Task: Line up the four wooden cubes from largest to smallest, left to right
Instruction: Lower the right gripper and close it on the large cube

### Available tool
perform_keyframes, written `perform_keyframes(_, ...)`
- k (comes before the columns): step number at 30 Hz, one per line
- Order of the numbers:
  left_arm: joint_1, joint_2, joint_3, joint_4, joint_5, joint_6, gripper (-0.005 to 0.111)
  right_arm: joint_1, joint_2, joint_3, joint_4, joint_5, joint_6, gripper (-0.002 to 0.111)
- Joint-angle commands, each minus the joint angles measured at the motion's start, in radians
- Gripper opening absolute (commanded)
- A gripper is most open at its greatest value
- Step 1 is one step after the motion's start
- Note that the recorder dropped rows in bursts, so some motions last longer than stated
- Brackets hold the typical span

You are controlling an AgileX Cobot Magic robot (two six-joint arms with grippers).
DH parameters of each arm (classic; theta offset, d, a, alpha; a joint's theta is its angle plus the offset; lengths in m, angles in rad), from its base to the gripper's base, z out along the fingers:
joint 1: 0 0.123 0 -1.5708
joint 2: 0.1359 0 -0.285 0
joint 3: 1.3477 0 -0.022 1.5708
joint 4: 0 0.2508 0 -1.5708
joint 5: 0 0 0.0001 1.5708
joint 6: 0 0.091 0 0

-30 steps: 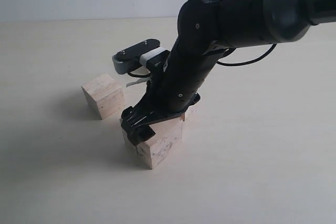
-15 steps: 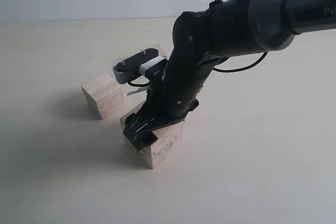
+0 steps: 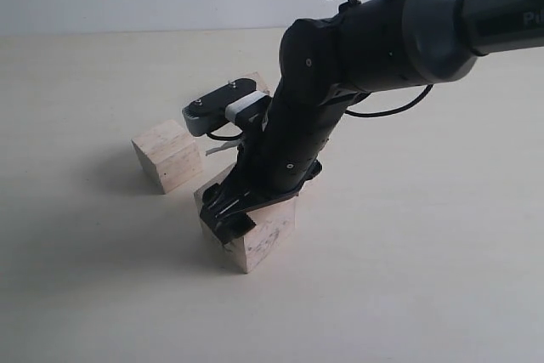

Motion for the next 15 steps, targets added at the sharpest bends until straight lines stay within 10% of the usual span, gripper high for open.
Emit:
perform_keyframes(1, -0.004, -0.006, 0.003, -0.005, -0.013, -0.001, 0.000, 0.001, -0.001, 0.002, -0.001, -0.023, -0.007, 0.000)
perform_keyframes(15, -0.004, -0.006, 0.003, -0.005, -0.013, -0.001, 0.000, 0.001, -0.001, 0.002, -0.003, -0.032, -0.007, 0.000)
